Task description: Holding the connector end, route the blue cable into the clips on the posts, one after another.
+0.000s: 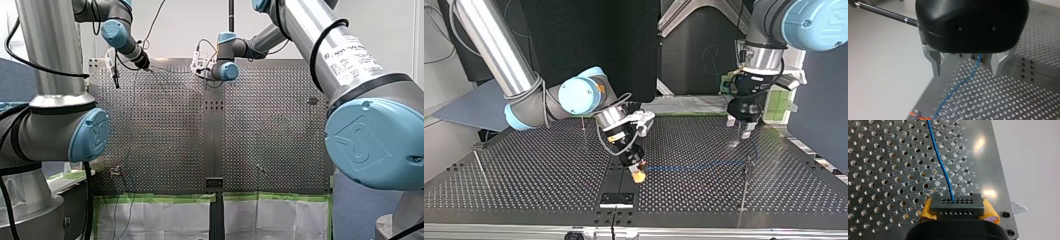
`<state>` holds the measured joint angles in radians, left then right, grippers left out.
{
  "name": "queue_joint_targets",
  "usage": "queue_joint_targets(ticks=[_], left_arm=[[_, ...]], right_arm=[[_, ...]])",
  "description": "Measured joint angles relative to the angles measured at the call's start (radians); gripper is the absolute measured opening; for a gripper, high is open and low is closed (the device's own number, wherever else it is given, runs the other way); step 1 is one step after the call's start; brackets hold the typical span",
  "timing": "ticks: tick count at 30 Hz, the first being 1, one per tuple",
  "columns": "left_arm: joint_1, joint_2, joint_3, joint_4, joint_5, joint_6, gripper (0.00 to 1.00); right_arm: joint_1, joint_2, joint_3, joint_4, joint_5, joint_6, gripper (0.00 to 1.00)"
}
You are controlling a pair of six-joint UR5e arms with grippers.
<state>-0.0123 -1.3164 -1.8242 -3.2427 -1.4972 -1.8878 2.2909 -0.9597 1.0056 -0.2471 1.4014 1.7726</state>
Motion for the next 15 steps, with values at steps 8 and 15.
queue_joint_targets(ticks=[8, 15], left_arm=[[-0.012, -0.035, 0.000, 0.023, -0.062, 0.071, 1.00], [-0.009, -0.037, 0.000, 0.039, -0.093, 0.136, 1.00]], right_arm=[[-0.005, 0.000, 0.000, 0.002, -0.008, -0.001, 0.00], [-0.009, 0.000, 0.000, 0.003, -0.009, -0.002, 0.00]])
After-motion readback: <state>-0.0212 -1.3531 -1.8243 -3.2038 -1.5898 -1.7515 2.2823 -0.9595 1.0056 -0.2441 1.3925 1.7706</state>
